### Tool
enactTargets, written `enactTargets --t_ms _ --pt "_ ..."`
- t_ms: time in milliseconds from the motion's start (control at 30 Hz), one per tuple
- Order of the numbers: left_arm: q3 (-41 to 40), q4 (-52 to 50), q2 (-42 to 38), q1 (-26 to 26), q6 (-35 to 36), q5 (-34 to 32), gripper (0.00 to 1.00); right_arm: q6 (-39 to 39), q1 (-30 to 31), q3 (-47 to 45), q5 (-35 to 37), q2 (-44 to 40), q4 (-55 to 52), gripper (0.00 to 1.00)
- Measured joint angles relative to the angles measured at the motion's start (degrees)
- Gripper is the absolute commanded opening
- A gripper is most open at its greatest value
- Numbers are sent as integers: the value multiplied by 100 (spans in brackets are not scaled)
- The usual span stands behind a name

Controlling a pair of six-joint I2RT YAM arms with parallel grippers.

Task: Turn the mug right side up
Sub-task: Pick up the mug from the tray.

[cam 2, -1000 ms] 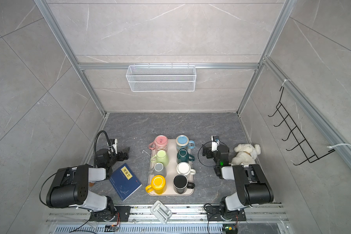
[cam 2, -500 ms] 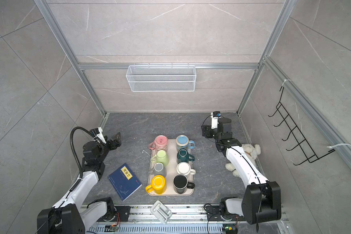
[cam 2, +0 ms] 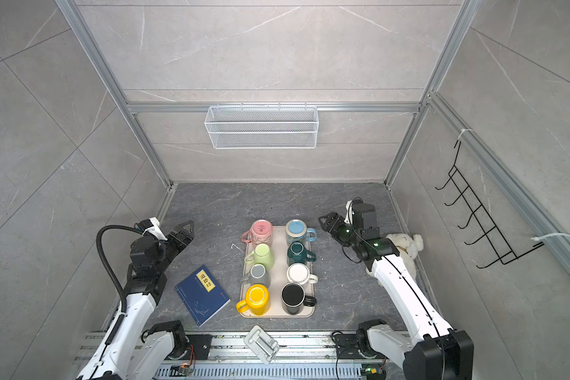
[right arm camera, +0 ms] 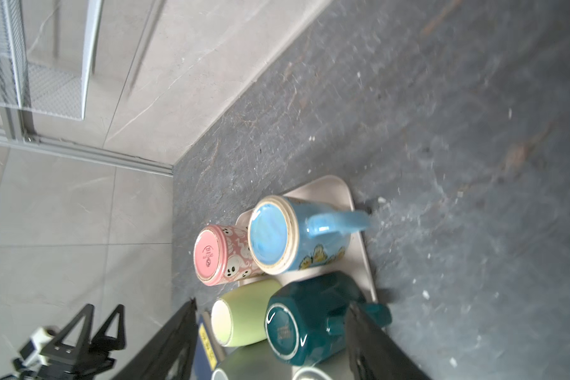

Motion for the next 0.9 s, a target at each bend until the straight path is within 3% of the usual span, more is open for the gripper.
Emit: enactTargets --t_ms 267,433,633,900 --pt "4 -579 -127 -236 -575 -411 85 2557 17 -1325 13 -42 929 66" --pt "9 -796 -122 -352 -763 -588 85 3851 96 -1703 57 439 2063 62" --pt "9 -894 -122 -402 -949 -728 85 4972 341 -1838 251 1268 3246 59" --pt "11 -905 -111 -437 -1064 -844 85 5877 402 -2087 782 1864 4295 58"
